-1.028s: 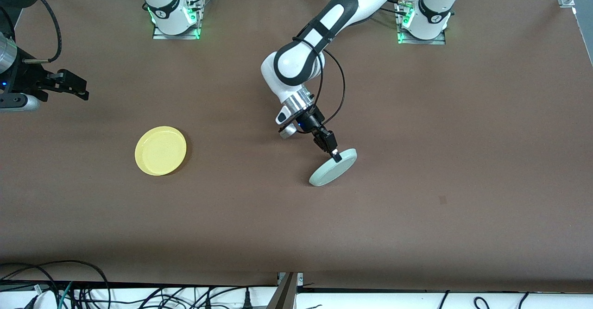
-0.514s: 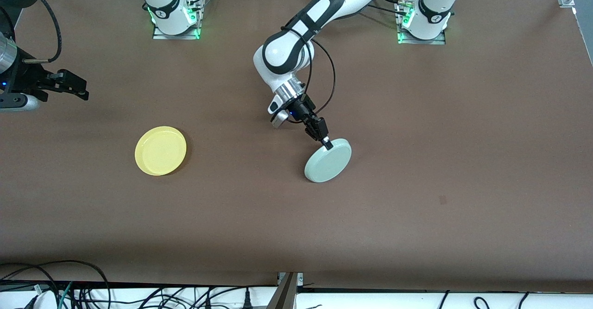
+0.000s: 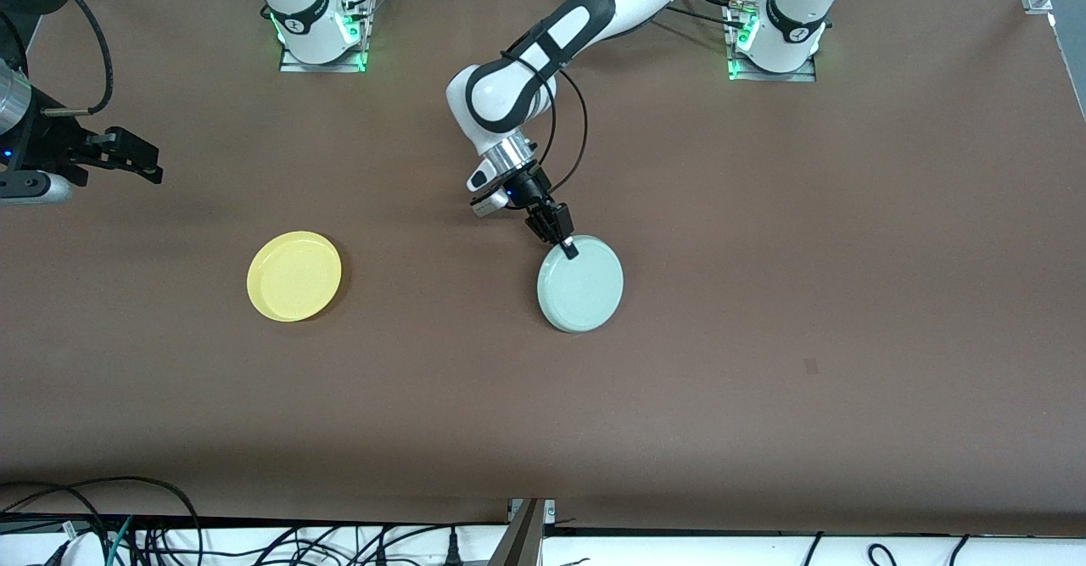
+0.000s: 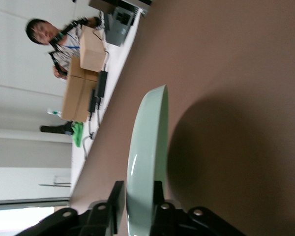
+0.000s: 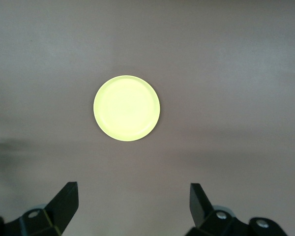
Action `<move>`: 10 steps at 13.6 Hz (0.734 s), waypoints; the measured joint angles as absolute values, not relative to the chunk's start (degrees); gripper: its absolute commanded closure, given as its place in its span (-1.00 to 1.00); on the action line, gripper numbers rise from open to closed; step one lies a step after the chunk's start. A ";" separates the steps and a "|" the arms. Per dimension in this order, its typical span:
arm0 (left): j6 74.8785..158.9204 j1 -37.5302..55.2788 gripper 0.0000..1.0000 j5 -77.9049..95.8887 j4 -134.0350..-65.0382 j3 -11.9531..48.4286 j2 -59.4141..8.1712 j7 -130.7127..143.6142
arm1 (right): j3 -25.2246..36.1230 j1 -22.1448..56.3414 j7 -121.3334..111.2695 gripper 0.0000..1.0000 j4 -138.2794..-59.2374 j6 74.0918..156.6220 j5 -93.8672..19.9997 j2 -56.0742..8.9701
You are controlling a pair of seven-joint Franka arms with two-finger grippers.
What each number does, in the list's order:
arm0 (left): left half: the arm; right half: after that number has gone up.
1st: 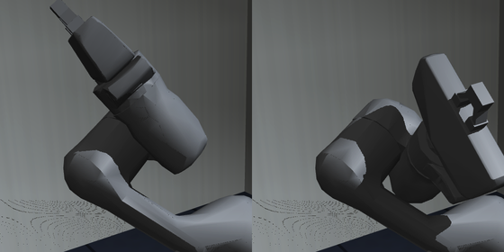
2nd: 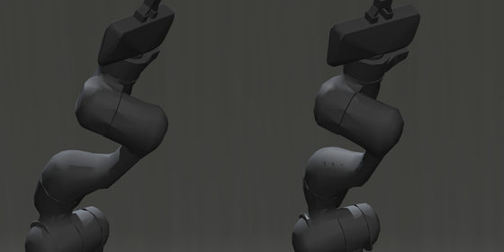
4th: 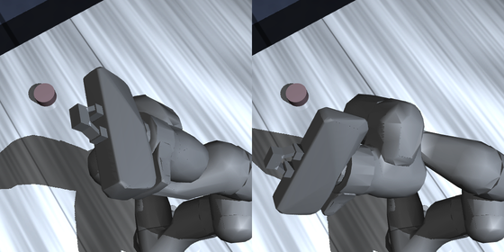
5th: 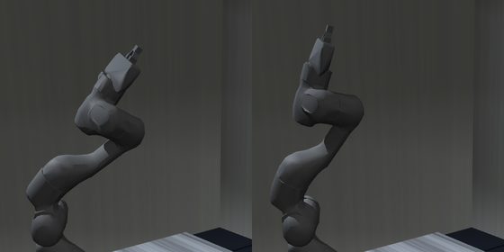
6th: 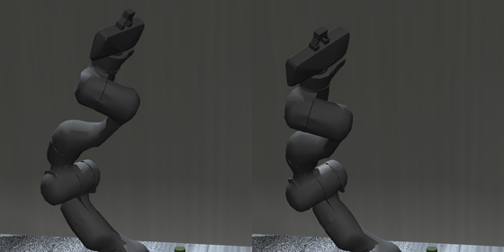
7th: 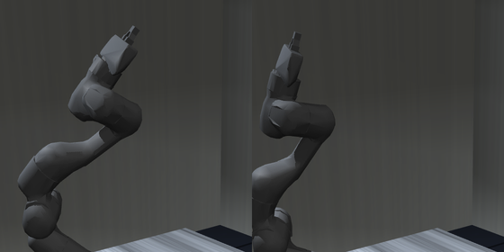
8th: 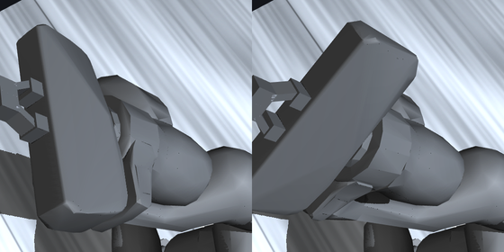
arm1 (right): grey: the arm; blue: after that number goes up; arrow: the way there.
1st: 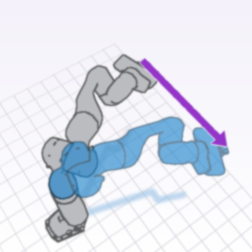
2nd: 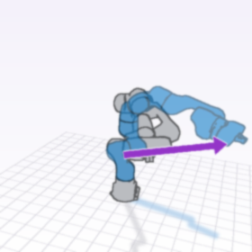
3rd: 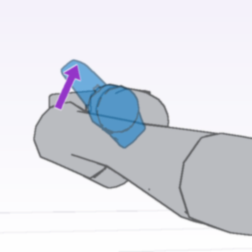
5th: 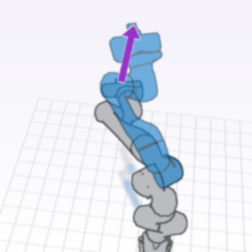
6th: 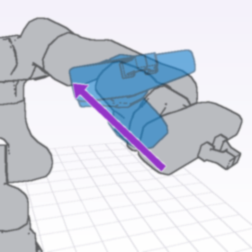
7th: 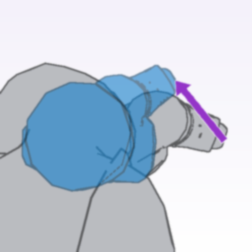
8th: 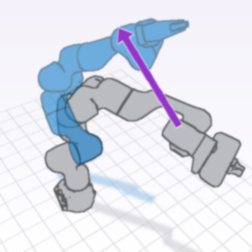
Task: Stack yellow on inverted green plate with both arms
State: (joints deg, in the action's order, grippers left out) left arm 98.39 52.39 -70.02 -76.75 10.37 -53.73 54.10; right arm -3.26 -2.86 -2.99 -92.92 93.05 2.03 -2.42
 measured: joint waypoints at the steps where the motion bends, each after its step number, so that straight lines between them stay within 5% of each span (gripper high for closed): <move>1: 99.50 52.35 -0.84 -67.94 -75.27 10.47 -54.48 55.16 | -3.26 -2.87 -2.99 -1.00 -92.91 93.05 2.03 -2.42; 2: 100.69 52.30 -1.00 -65.37 -73.98 10.49 -54.78 56.24 | -3.26 -2.86 -2.99 -1.00 -92.91 93.05 2.03 -2.42; 10: 102.76 49.77 -1.00 -43.20 -62.66 11.27 -54.22 58.26 | -3.26 -2.87 -2.99 -1.00 -92.90 93.05 2.03 -2.41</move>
State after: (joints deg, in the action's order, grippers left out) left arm 102.76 49.77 -43.20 -62.66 11.27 -54.22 58.26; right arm -3.26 -2.87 -2.99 -92.90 93.05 2.03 -2.41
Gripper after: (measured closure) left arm 0.000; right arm 0.000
